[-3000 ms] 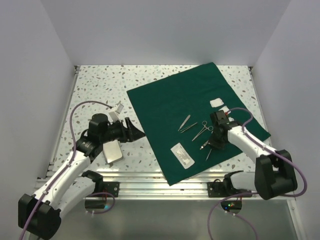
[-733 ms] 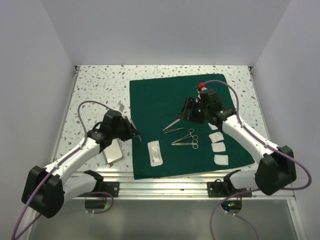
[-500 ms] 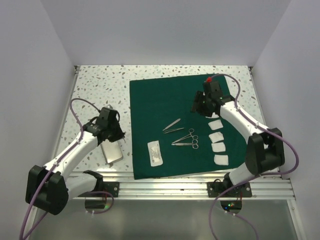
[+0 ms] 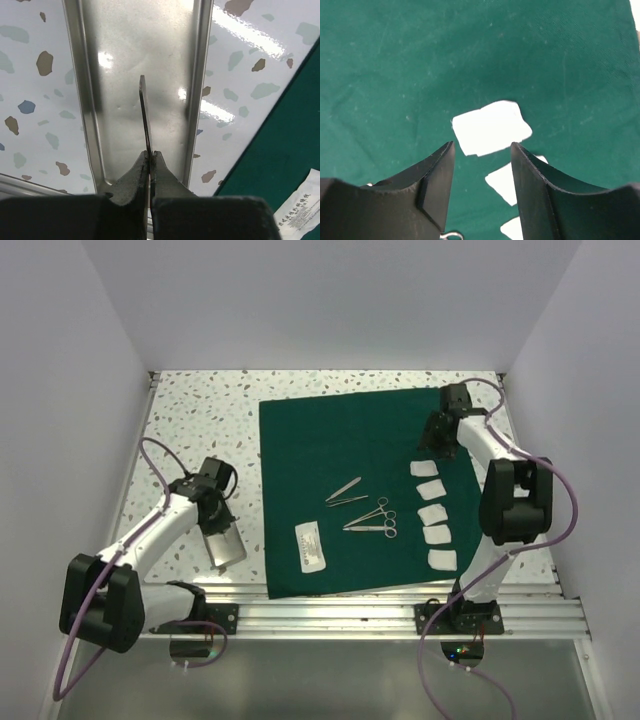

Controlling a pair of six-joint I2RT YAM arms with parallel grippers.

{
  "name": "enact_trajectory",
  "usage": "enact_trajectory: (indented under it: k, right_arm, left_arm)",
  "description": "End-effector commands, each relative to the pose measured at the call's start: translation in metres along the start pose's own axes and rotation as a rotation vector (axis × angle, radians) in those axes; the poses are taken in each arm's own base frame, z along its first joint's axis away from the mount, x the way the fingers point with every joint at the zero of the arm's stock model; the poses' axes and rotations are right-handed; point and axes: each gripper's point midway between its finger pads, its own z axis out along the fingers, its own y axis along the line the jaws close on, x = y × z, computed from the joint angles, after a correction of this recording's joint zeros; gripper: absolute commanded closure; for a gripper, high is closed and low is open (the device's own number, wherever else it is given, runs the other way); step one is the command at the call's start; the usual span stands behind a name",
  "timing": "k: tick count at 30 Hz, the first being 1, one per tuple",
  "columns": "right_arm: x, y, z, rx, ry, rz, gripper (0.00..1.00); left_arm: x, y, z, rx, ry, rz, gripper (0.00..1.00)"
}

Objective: Prepare the surgical pack

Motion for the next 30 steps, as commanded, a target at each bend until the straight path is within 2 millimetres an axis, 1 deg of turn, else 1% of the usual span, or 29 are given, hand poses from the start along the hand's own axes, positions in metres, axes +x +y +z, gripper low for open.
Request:
enact_trajectory:
  k: [1,2,3,4,5,6,11,12,13,14,15,16,17,18,20,22,23,24,25,26,27,28,29,30]
  right_arm:
    - [-0.010,0.009,0.003,-0.014,-0.003,-0.031,0.48]
    - [-0.011,0.011,0.005,-0.016,-0.003,-0.028,0.49]
    - [-0.008,0.010,0.012,-0.013,0.013,-0.026,0.49]
    - [-0.007,0.011,0.014,-0.017,0.020,-0.028,0.49]
    - [-0.008,0.012,0.016,-0.018,0.022,-0.030,0.49]
    - [-0.008,0.012,0.019,-0.017,0.025,-0.033,0.49]
    - [-0.016,0.002,0.028,-0.019,0.039,-0.028,0.49]
    - [-0.014,-0.002,0.029,-0.007,0.052,-0.028,0.50]
    - [-0.014,-0.004,0.032,-0.001,0.057,-0.025,0.50]
    - [-0.015,-0.006,0.033,0.005,0.057,-0.024,0.53]
    - [-0.015,-0.007,0.034,0.009,0.057,-0.023,0.54]
    - [-0.014,-0.009,0.037,0.016,0.061,-0.021,0.55]
    - [-0.014,-0.011,0.038,0.027,0.056,-0.021,0.57]
    - [-0.015,-0.011,0.039,0.030,0.054,-0.021,0.58]
    - [-0.015,-0.014,0.043,0.043,0.047,-0.016,0.60]
    - [-0.017,-0.016,0.046,0.052,0.037,-0.015,0.62]
    - [-0.018,-0.016,0.049,0.059,0.037,-0.016,0.65]
    - [-0.019,-0.018,0.051,0.070,0.033,-0.016,0.67]
    - [-0.023,-0.018,0.052,0.075,0.026,-0.015,0.72]
    - [-0.019,-0.020,0.058,0.086,0.043,-0.018,0.74]
    - [-0.024,-0.031,0.061,0.099,0.040,0.003,0.75]
    - [-0.025,-0.033,0.064,0.112,0.037,0.001,0.80]
    - [-0.025,-0.036,0.067,0.124,0.043,0.003,0.82]
    - [-0.022,-0.041,0.074,0.139,0.055,0.008,0.82]
  left_arm:
    - [-0.006,0.011,-0.002,-0.060,-0.015,-0.017,1.00]
    - [-0.005,0.011,-0.002,-0.061,0.001,-0.011,1.00]
    - [-0.004,0.011,0.000,-0.065,0.010,-0.001,1.00]
    - [-0.002,0.011,0.002,-0.069,0.026,0.010,1.00]
    - [0.000,0.008,0.003,-0.055,0.036,0.018,0.98]
    - [0.001,0.008,0.004,-0.053,0.036,0.019,0.89]
    - [0.000,0.002,0.004,-0.012,0.047,0.033,0.80]
    - [0.001,0.002,0.004,-0.011,0.056,0.040,0.74]
    - [0.003,0.001,0.006,-0.011,0.068,0.045,0.70]
    - [0.004,-0.001,0.004,-0.001,0.075,0.049,0.65]
    - [0.002,-0.002,0.002,0.003,0.070,0.051,0.56]
    - [-0.002,-0.004,-0.001,0.012,0.058,0.048,0.51]
    - [-0.004,-0.004,-0.003,0.015,0.051,0.046,0.48]
    - [-0.005,-0.006,-0.007,0.030,0.040,0.043,0.43]
    - [-0.009,-0.012,-0.015,0.073,0.029,0.044,0.40]
    - [-0.019,-0.022,-0.030,0.138,-0.013,0.047,0.39]
    - [-0.020,-0.029,-0.036,0.186,-0.017,0.056,0.39]
    - [-0.026,-0.034,-0.046,0.232,-0.052,0.065,0.39]
    - [-0.034,-0.040,-0.055,0.272,-0.089,0.062,0.39]
    - [-0.038,-0.045,-0.066,0.321,-0.120,0.066,0.40]
    - [-0.041,-0.050,-0.072,0.356,-0.143,0.070,0.41]
    - [-0.047,-0.056,-0.078,0.395,-0.175,0.070,0.41]
    - [-0.047,-0.061,-0.083,0.434,-0.181,0.074,0.43]
    - [-0.048,-0.064,-0.088,0.462,-0.194,0.079,0.44]
